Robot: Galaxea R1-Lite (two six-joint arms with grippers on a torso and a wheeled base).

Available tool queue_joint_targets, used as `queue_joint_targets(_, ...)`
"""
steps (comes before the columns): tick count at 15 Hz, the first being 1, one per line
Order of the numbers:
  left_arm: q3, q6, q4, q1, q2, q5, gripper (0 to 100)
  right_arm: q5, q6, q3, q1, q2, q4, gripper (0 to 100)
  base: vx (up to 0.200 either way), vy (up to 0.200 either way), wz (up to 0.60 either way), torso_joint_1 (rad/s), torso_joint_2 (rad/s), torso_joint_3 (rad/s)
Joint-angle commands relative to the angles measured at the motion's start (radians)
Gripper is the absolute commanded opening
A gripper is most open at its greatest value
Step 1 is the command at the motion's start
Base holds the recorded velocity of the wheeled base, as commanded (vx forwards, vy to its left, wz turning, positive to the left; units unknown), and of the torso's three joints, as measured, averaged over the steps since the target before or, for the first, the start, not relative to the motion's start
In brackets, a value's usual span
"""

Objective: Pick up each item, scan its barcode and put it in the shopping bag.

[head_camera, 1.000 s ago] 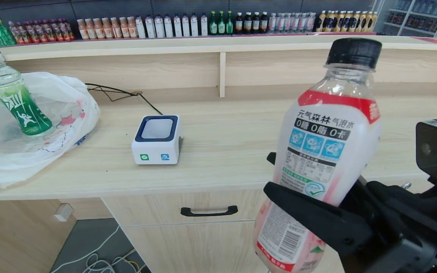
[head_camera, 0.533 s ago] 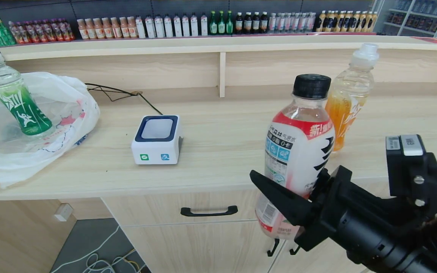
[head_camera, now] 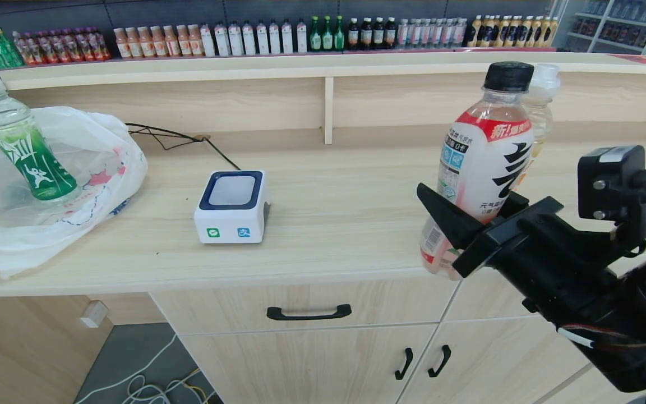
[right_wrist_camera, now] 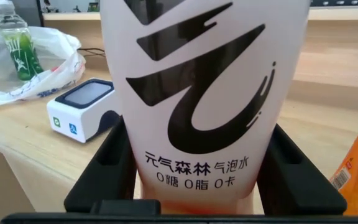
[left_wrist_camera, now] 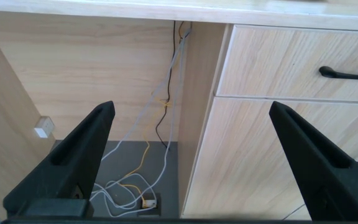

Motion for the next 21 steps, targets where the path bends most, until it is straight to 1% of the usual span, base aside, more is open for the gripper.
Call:
queue_joint_targets(1, 0.0, 0.0, 0.0, 0.0, 0.0, 0.0, 100, -0.006, 0.0, -0.023, -0.009, 0.013, -0.004, 0, 0.0, 0.0, 0.0, 0.0, 0.0, 0.0)
queue_joint_targets(2, 0.0, 0.0, 0.0, 0.0, 0.0, 0.0, 100, -0.015, 0.002, -0.021, -0.009, 0.017, -0.005, 0, 0.0, 0.0, 0.0, 0.0, 0.0, 0.0)
queue_joint_targets(4, 0.0, 0.0, 0.0, 0.0, 0.0, 0.0, 100, -0.031, 0.002, -0.018, -0.009, 0.024, -0.008, 0, 0.0, 0.2, 0.0, 0.002, 0.0, 0.0)
queue_joint_targets(5, 0.0, 0.0, 0.0, 0.0, 0.0, 0.0, 100, -0.047, 0.0, -0.025, -0.009, 0.023, -0.008, 0, 0.0, 0.2, 0.0, 0.002, 0.01, 0.002)
queue_joint_targets(6, 0.0, 0.0, 0.0, 0.0, 0.0, 0.0, 100, -0.086, 0.0, -0.023, -0.006, 0.02, -0.014, 0, 0.0, 0.2, 0.0, 0.002, 0.0, 0.007)
queue_joint_targets(8, 0.0, 0.0, 0.0, 0.0, 0.0, 0.0, 100, -0.101, 0.0, 0.0, 0.003, 0.012, -0.016, 0, 0.0, 0.2, 0.0, 0.002, 0.0, 0.005)
queue_joint_targets(10, 0.0, 0.0, 0.0, 0.0, 0.0, 0.0, 100, -0.116, 0.002, 0.012, 0.033, 0.006, -0.025, 0, 0.0, 0.2, 0.0, 0.022, 0.01, 0.0)
queue_joint_targets(13, 0.0, -0.002, 0.0, 0.0, 0.0, 0.0, 100, -0.187, 0.0, -0.026, 0.06, 0.009, -0.025, 0, 0.0, 0.2, 0.0, -0.01, 0.0, 0.004)
queue_joint_targets(21, 0.0, -0.006, 0.0, 0.0, 0.0, 0.0, 100, -0.184, 0.002, -0.031, 0.056, -0.002, -0.027, 0, 0.0, 0.2, 0.0, -0.002, 0.0, 0.001)
